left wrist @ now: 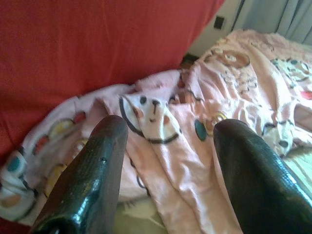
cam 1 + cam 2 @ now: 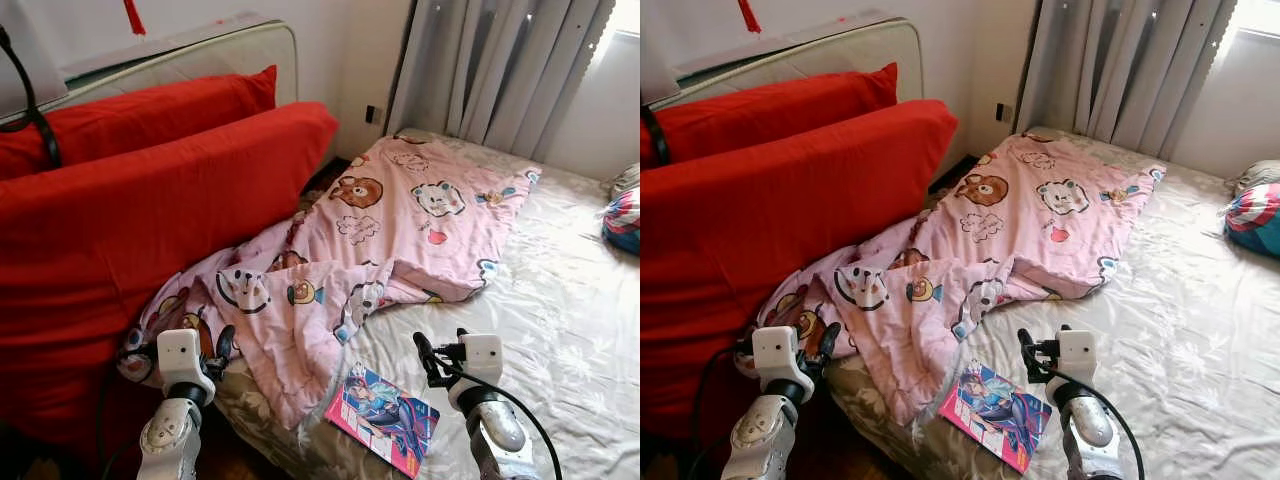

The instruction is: Clean up the room

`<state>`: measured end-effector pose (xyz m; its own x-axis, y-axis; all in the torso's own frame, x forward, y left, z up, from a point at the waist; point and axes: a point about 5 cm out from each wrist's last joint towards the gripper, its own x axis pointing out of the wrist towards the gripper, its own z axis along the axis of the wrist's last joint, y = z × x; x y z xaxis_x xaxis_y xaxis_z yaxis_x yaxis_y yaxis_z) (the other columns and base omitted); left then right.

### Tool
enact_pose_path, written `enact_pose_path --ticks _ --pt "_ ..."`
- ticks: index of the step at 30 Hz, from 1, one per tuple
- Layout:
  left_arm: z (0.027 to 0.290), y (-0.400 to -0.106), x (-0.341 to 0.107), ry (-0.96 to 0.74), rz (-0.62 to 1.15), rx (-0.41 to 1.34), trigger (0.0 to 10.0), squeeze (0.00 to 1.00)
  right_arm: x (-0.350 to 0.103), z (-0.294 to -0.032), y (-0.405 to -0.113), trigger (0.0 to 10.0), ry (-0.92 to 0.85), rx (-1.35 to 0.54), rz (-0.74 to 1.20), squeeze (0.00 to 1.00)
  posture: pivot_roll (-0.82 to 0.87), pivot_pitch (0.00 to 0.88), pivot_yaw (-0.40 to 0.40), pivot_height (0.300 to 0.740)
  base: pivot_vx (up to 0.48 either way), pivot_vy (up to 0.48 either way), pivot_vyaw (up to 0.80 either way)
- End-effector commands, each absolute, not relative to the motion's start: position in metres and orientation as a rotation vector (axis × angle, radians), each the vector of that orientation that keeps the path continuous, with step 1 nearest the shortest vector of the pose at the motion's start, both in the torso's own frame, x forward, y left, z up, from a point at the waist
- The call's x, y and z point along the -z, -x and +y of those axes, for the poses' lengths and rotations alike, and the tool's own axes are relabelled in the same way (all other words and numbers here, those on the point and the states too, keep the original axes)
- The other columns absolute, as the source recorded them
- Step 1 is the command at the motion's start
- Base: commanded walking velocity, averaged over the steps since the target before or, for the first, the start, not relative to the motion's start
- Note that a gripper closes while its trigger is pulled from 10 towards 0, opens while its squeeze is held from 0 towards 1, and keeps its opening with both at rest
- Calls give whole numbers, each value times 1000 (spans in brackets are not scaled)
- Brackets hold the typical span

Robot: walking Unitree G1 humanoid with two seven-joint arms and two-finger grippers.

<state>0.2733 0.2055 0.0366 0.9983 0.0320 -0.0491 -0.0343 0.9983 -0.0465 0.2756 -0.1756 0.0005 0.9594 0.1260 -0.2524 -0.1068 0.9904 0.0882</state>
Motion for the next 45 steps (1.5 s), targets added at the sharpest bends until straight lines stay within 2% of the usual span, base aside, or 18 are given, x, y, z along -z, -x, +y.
enact_pose_path --ticks 1,4,9,14,21,35,41,44,45 --pt "209 -272 -39 35 42 -36 10000 0 -4 -168 -282 10000 -68 -145 269 0 120 0 -67 686 0 0 0" --pt "216 -272 -39 28 43 -58 10000 0 -6 -160 -284 10000 -78 -161 256 0 111 0 -104 666 0 0 0" --pt "222 -272 -39 30 45 -88 10000 0 -7 -155 -284 10000 -91 -189 239 0 81 0 -96 666 0 0 0" --pt "210 -278 -41 24 53 -33 10000 0 -9 -172 -283 10000 -83 -141 223 0 49 0 -78 666 0 0 0" --pt "209 -278 -42 18 52 -21 10000 0 -8 -174 -282 10000 -94 -120 218 0 46 0 -68 666 0 0 0" --pt "218 -277 -59 1 -9 -24 10000 0 -8 -146 -287 10000 -143 -162 233 0 103 0 -58 666 0 0 0" --pt "211 -273 -61 -2 -4 -2 10000 0 -7 -145 -286 10000 -134 -168 248 0 105 74 -59 641 0 0 0" --pt "211 -273 -61 -2 -4 -2 10000 0 -7 -145 -286 10000 -134 -168 248 0 105 74 -59 641 0 0 0" --pt "207 -273 -63 -2 -8 7 10000 0 -8 -148 -286 10000 -138 -164 236 0 107 103 -63 641 0 0 0"
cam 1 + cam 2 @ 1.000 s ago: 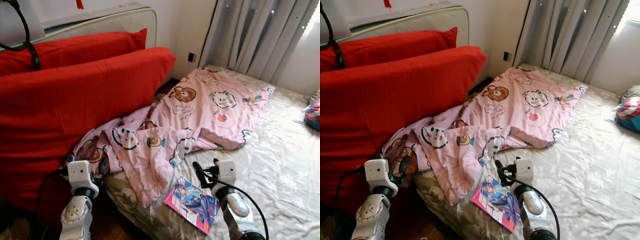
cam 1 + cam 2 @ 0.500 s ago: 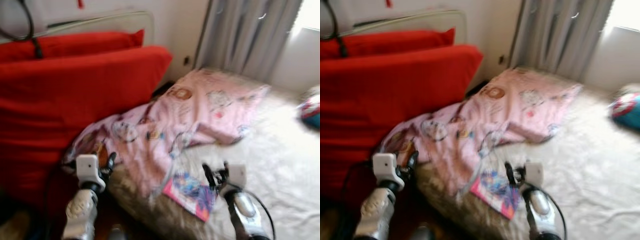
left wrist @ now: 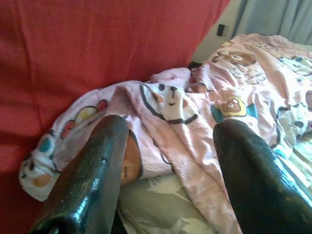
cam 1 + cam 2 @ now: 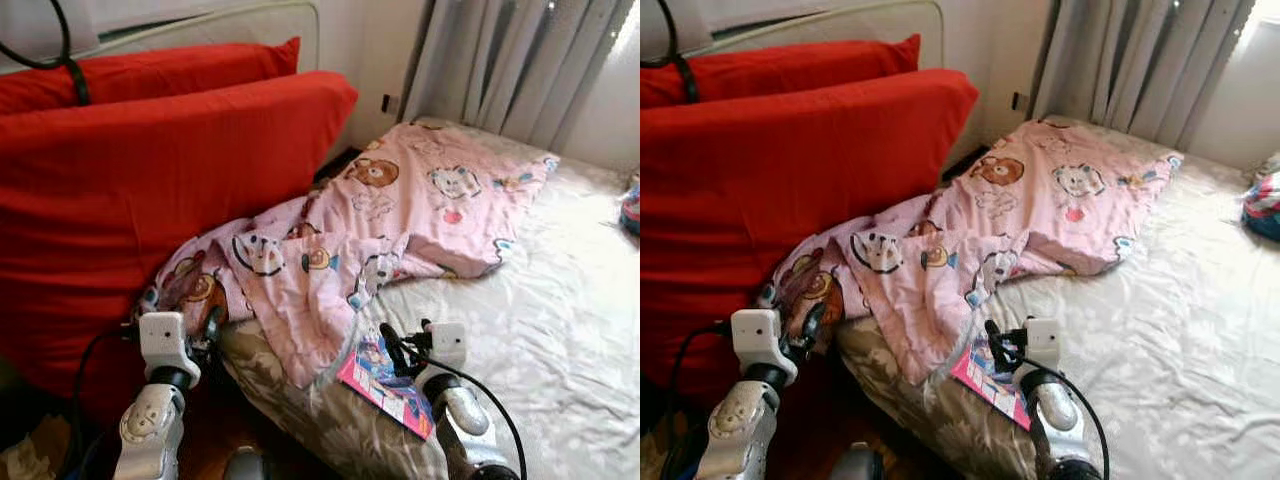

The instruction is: Clean up the room

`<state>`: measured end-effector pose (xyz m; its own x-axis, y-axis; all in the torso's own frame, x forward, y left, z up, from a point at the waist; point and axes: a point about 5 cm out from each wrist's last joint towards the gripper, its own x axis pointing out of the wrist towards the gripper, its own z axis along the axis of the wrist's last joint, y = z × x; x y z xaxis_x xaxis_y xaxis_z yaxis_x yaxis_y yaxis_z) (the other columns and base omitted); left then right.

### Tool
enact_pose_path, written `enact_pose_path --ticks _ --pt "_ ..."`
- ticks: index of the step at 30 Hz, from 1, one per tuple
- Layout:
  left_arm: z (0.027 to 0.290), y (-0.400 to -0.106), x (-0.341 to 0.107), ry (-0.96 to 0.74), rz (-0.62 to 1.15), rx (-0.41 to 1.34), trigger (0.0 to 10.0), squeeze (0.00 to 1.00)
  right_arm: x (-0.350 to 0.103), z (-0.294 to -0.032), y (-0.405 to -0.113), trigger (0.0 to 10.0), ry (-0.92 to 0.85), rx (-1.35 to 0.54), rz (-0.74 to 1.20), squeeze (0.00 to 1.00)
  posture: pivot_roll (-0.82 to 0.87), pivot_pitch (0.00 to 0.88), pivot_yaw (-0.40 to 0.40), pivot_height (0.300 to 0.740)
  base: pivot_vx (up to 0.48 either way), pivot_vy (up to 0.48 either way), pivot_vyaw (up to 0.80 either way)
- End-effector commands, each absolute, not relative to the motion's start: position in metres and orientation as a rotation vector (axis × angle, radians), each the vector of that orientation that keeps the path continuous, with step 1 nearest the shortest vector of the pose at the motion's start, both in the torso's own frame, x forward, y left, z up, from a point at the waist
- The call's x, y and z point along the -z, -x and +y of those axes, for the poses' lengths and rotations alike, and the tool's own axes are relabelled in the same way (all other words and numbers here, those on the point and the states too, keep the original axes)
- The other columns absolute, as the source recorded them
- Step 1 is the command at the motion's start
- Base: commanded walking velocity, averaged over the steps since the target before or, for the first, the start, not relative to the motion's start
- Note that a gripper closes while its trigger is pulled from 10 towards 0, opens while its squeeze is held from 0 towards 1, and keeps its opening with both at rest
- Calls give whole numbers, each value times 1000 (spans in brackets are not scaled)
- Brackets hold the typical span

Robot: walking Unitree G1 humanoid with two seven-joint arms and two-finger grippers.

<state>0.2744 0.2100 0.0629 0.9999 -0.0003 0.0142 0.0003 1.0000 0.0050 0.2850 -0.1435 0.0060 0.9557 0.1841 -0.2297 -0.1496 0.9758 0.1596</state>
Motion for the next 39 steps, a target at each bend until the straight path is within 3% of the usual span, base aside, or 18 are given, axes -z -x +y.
enact_pose_path --ticks 1,20,25,39 --pt "207 -273 -63 -2 -8 7 10000 0 -8 -148 -286 10000 -138 -164 236 0 107 103 -63 641 0 0 0" --pt "201 -270 -63 10 13 22 10000 0 -9 -131 -289 10000 -134 -231 255 0 106 142 -78 641 0 0 0" --pt "197 -272 -64 14 21 29 10000 0 -8 -133 -288 10000 -126 -232 262 0 102 142 -74 607 0 0 0" --pt "196 -270 -63 14 43 31 10000 0 -5 -129 -284 10000 -142 -244 261 0 106 148 -68 607 0 0 0"
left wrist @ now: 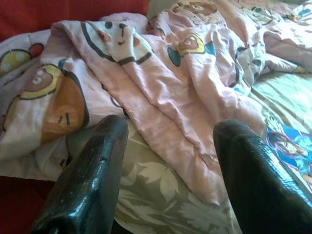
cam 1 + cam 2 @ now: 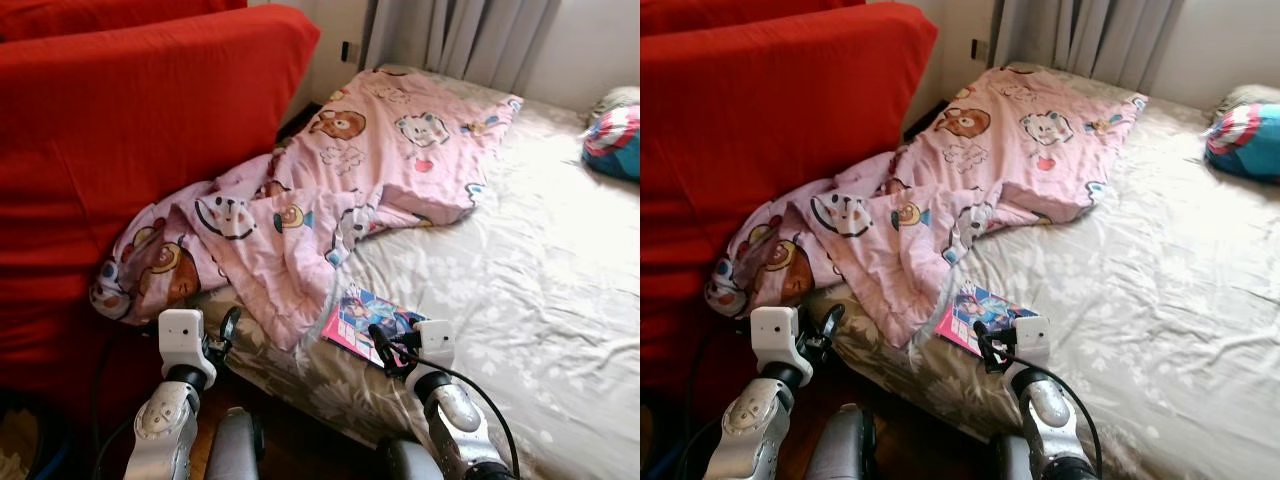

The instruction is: Clean up the room

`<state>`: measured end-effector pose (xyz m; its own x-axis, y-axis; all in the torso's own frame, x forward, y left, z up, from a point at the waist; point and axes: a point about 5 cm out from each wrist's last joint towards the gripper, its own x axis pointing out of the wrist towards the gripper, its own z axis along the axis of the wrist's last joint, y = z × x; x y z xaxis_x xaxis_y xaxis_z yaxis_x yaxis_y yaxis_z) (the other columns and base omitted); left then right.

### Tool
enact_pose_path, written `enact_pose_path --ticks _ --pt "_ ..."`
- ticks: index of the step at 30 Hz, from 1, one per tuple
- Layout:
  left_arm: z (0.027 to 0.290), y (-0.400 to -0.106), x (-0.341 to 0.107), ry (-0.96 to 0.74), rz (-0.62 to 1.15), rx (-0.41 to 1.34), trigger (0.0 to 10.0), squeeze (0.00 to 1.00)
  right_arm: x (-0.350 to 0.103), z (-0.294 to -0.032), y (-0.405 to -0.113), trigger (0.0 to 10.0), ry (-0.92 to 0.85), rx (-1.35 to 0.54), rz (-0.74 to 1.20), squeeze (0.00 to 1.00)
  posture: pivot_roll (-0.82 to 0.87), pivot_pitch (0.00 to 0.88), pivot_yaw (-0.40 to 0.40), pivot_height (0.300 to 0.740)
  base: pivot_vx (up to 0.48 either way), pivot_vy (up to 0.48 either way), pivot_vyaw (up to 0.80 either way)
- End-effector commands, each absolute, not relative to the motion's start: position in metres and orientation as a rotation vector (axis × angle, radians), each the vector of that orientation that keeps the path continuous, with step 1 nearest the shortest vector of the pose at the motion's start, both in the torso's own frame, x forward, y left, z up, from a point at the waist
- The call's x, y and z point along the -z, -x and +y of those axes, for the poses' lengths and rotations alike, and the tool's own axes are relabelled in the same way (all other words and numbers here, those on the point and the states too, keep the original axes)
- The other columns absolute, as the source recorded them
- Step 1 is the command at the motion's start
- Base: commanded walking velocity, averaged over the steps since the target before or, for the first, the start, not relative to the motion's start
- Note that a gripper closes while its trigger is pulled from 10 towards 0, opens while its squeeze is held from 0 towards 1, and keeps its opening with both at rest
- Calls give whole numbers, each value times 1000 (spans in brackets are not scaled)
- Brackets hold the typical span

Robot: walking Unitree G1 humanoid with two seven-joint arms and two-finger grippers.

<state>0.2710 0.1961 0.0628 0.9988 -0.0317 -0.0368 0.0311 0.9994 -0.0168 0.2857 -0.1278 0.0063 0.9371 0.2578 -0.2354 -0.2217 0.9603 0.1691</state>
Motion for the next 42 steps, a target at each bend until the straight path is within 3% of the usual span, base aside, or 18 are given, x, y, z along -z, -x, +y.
enact_pose_path --ticks 1,33,42 --pt "196 -270 -63 14 46 28 10000 0 -5 -127 -284 10000 -143 -250 264 0 109 150 -69 607 0 0 0" --pt "197 -270 -64 13 50 26 10000 0 -5 -125 -284 10000 -145 -264 266 0 112 149 -71 607 0 0 0" --pt "198 -268 -62 2 70 39 10000 0 0 -118 -283 10000 -170 -267 308 0 126 155 -54 607 388 0 0"
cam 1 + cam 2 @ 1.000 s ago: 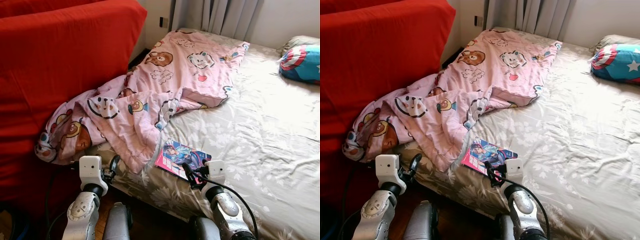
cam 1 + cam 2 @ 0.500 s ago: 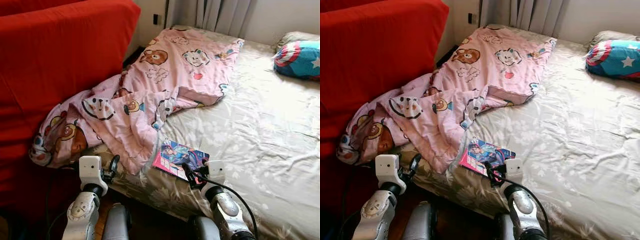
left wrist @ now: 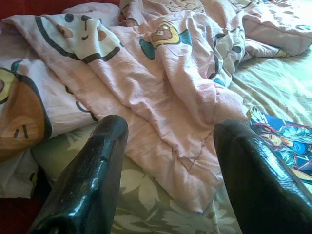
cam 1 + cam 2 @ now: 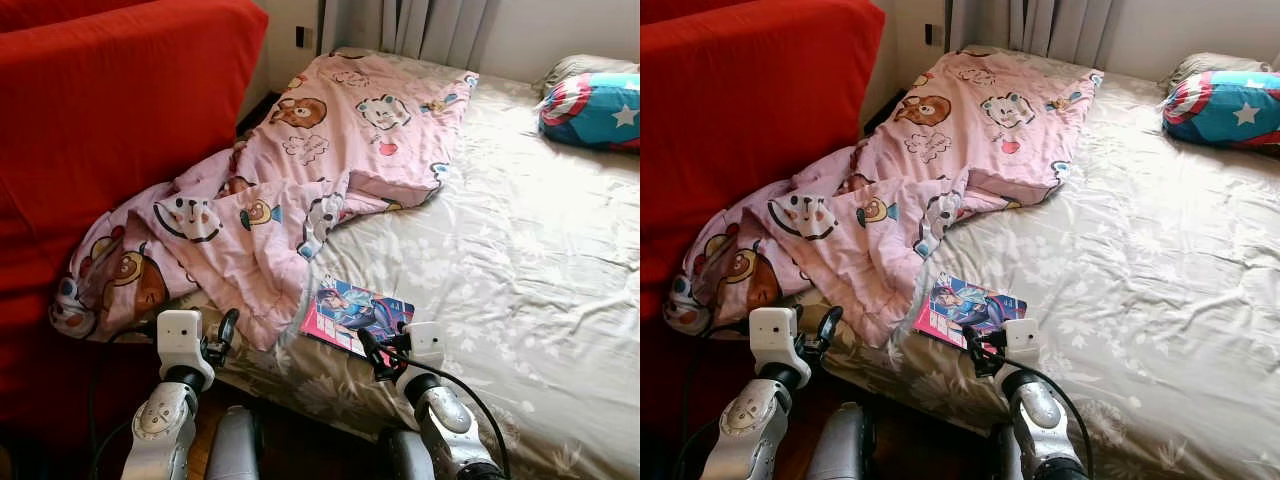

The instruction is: Clean up the room

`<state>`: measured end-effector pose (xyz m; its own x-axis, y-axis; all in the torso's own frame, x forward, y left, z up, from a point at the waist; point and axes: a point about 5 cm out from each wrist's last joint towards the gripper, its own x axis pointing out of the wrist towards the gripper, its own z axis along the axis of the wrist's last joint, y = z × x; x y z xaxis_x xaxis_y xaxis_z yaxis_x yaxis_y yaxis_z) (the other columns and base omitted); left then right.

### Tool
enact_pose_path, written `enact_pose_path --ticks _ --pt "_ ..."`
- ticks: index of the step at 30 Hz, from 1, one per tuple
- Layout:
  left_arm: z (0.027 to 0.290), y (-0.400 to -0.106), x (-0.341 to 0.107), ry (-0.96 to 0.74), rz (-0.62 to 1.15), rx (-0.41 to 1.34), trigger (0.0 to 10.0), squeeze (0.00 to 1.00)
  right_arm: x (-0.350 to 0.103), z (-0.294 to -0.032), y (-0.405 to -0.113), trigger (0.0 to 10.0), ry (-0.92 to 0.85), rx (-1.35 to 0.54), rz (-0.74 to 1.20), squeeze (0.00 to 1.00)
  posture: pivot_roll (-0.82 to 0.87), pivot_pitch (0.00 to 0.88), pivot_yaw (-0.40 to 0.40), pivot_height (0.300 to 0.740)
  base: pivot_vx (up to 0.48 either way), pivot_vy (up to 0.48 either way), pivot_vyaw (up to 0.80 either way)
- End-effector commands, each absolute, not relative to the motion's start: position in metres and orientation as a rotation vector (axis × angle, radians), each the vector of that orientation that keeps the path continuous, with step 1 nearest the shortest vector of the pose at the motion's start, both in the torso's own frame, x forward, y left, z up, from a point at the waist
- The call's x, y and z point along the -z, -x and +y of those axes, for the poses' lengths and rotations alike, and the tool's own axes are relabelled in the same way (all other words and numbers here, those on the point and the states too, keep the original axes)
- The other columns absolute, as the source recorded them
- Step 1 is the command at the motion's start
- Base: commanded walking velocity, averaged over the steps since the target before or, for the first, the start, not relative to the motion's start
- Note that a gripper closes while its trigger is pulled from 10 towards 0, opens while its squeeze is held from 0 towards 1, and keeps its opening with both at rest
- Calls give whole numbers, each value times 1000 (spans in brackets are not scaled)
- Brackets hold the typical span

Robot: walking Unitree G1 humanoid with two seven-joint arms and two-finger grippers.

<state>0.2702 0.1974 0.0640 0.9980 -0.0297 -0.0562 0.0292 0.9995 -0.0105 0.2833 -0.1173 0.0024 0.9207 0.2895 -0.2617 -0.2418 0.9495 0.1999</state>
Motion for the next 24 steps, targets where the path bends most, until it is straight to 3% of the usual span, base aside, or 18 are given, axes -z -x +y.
enact_pose_path --ticks 1,9,24 --pt "198 -268 -62 2 70 39 10000 0 0 -118 -283 10000 -170 -267 308 0 126 155 -54 607 416 0 0" --pt "197 -266 -63 2 73 44 10000 0 4 -118 -282 10000 -156 -253 353 0 132 168 -49 607 413 0 0" --pt "195 -254 -70 -8 73 79 10000 0 2 -122 -295 10000 -301 -97 440 0 167 249 -29 607 0 0 0"
